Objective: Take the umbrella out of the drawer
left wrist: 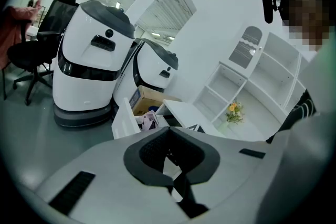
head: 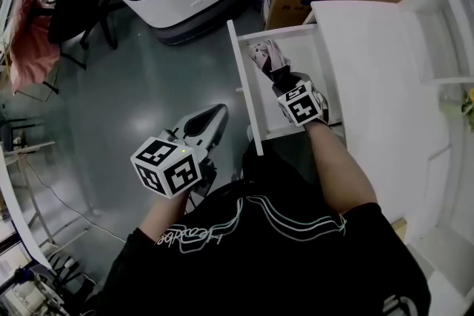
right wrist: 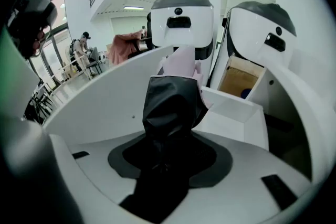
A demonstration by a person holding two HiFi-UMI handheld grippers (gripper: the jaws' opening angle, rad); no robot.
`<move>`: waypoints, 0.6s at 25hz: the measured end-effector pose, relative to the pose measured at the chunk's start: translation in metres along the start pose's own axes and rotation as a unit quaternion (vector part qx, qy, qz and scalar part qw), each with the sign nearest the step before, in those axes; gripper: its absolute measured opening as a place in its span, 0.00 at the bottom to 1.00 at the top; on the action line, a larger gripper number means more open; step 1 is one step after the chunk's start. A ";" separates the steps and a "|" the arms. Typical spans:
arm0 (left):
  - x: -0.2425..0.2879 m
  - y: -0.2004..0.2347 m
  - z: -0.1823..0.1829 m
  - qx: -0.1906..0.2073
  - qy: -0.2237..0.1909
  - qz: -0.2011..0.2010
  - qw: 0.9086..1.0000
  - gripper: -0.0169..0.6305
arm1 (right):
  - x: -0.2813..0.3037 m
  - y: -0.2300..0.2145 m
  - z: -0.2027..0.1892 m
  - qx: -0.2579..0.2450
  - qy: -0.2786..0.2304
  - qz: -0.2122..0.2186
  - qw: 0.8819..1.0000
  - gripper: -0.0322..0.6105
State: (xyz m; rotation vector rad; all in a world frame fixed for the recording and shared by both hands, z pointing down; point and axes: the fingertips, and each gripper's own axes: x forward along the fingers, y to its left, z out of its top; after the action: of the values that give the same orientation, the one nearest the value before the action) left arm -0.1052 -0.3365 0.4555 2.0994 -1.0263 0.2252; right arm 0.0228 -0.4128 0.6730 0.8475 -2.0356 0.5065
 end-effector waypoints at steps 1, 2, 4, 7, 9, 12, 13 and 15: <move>-0.006 -0.006 0.000 0.006 -0.003 -0.002 1.000 0.06 | -0.013 0.002 0.005 0.006 -0.011 -0.003 1.000 0.37; -0.012 -0.013 0.000 0.012 -0.005 -0.004 1.000 0.06 | -0.026 0.005 0.010 0.014 -0.024 -0.007 1.000 0.37; -0.024 -0.025 -0.001 0.023 -0.011 -0.010 1.000 0.06 | -0.055 0.010 0.018 0.027 -0.050 -0.016 0.998 0.37; -0.043 -0.045 -0.007 0.037 -0.021 -0.018 0.999 0.06 | -0.101 0.026 0.025 0.035 -0.087 -0.025 0.995 0.37; -0.059 -0.061 -0.011 0.045 -0.027 -0.025 0.998 0.06 | -0.132 0.041 0.029 0.043 -0.112 -0.023 0.992 0.37; -0.084 -0.086 -0.020 0.056 -0.034 -0.036 0.997 0.06 | -0.181 0.067 0.029 0.050 -0.145 -0.016 0.988 0.37; -0.093 -0.094 -0.023 0.059 -0.035 -0.038 0.997 0.06 | -0.197 0.075 0.029 0.050 -0.156 -0.014 0.986 0.37; -0.110 -0.107 -0.026 0.066 -0.041 -0.041 0.996 0.06 | -0.230 0.090 0.031 0.051 -0.181 -0.010 0.982 0.37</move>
State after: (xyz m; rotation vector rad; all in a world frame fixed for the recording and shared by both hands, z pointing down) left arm -0.0947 -0.2121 0.3624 2.2829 -0.9936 0.1706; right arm 0.0341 -0.2825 0.4615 1.0854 -2.3428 0.4757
